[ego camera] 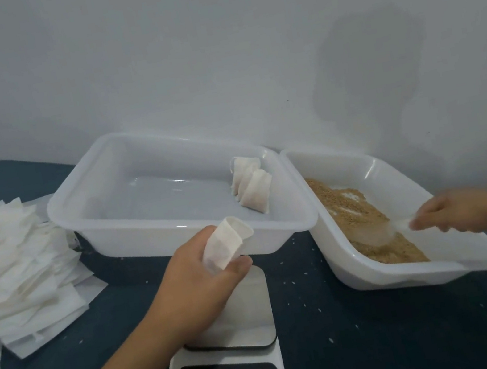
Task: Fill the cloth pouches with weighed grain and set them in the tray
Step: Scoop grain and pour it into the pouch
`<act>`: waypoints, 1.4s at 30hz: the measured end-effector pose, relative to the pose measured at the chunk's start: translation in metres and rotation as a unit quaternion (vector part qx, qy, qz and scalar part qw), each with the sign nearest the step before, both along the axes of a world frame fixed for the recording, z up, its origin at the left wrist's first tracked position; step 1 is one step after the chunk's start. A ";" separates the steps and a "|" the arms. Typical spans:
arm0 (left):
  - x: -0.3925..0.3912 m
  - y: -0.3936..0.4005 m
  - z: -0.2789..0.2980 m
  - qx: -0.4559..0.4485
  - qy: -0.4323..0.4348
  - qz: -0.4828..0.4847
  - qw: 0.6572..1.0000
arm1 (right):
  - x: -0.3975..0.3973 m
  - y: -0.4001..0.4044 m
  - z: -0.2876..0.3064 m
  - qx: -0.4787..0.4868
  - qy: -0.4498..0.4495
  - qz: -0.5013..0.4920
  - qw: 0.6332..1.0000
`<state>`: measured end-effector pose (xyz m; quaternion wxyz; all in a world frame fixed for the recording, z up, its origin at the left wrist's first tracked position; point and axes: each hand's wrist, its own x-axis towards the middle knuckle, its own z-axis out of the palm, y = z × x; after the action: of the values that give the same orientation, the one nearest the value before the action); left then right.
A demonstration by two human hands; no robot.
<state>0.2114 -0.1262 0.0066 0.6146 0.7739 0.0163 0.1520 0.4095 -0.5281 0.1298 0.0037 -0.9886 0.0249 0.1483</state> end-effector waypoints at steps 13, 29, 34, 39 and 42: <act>-0.004 0.001 0.009 0.015 0.011 -0.005 1.000 | 0.073 0.109 -0.084 0.132 -0.083 -0.015 0.988; -0.003 -0.003 0.003 0.006 0.016 -0.001 1.000 | 0.059 0.102 -0.086 0.259 -0.083 -0.050 0.961; -0.001 -0.002 0.004 -0.040 0.023 0.000 0.999 | 0.027 0.082 -0.066 0.223 -0.147 -0.017 0.963; -0.001 0.001 0.000 -0.091 0.033 -0.015 0.995 | -0.018 0.074 -0.047 0.213 -0.217 0.013 0.953; -0.002 0.001 0.001 -0.092 0.030 -0.021 0.995 | -0.050 0.075 -0.033 0.234 -0.223 0.018 0.946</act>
<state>0.2093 -0.1251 0.0075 0.6857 0.7183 0.0330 0.1134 0.3593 -0.4533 0.0970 0.2378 -0.9680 -0.0300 -0.0744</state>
